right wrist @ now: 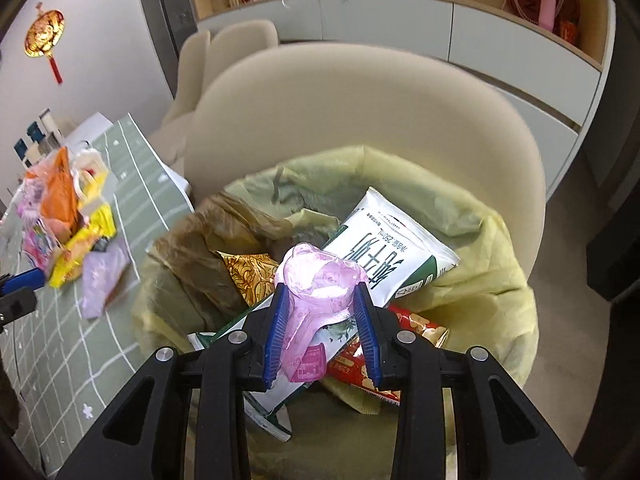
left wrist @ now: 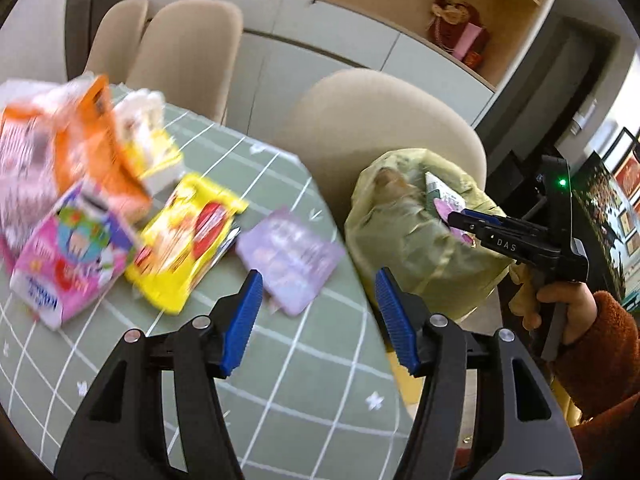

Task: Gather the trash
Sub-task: 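Move both open tools back over the table toward the snack pile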

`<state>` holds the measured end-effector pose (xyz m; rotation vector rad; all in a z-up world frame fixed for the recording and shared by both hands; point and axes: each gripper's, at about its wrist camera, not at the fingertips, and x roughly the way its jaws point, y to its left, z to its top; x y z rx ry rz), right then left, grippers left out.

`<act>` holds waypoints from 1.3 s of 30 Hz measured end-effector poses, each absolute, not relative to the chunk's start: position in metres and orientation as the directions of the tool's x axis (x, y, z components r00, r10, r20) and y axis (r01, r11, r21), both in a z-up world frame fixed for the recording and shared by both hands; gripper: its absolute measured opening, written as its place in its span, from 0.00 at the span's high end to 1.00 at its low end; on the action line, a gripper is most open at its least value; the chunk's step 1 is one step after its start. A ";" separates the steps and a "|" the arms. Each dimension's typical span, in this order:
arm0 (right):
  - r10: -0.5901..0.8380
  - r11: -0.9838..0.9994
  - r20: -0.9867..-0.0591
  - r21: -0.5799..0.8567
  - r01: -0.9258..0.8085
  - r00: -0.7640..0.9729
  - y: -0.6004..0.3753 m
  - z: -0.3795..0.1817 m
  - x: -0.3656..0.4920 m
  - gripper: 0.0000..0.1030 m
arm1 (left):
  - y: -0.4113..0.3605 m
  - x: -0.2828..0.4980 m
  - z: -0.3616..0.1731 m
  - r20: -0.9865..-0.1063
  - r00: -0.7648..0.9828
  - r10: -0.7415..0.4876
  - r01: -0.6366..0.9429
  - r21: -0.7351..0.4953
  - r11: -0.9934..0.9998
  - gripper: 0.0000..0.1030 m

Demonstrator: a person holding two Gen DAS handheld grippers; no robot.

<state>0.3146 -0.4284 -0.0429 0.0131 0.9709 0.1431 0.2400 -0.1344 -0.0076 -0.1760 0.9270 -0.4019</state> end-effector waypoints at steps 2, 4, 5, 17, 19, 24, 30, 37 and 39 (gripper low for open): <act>0.125 0.991 -0.820 0.082 -0.102 0.559 -0.427 -0.041 0.311 0.69 | -0.128 0.235 -0.009 -0.745 0.537 -0.396 0.253 -0.306 0.918 0.46; 0.131 0.991 -0.805 0.095 -0.093 0.579 -0.424 -0.033 0.305 0.68 | -0.124 0.229 -0.005 -0.738 0.556 -0.382 0.246 -0.293 0.924 0.46; 0.123 0.992 -0.796 0.088 -0.089 0.593 -0.422 -0.028 0.301 0.62 | -0.122 0.228 -0.003 -0.735 0.564 -0.377 0.241 -0.289 0.926 0.46; 0.111 0.994 -0.673 0.090 -0.068 0.731 -0.401 0.042 0.224 0.48 | -0.080 0.192 0.004 -0.692 0.644 -0.327 0.198 -0.262 0.944 0.42; 0.131 0.991 -0.662 0.116 -0.072 0.738 -0.387 0.045 0.211 0.48 | -0.069 0.183 0.003 -0.691 0.651 -0.314 0.188 -0.253 0.949 0.42; 0.204 0.978 -0.664 0.168 -0.122 0.719 -0.336 0.039 0.175 0.48 | -0.039 0.159 0.003 -0.709 0.661 -0.246 0.166 -0.182 0.969 0.42; 0.261 0.965 -0.665 0.200 -0.169 0.700 -0.279 0.024 0.143 0.48 | -0.014 0.142 0.008 -0.710 0.669 -0.220 0.185 -0.128 0.974 0.42; 0.285 0.958 -0.708 0.237 -0.163 0.647 -0.240 0.005 0.136 0.48 | 0.004 0.142 0.010 -0.693 0.674 -0.257 0.233 -0.130 0.964 0.42; 0.262 0.965 -0.711 0.208 -0.161 0.652 -0.231 0.003 0.136 0.48 | 0.005 0.146 0.008 -0.687 0.674 -0.271 0.252 -0.131 0.959 0.42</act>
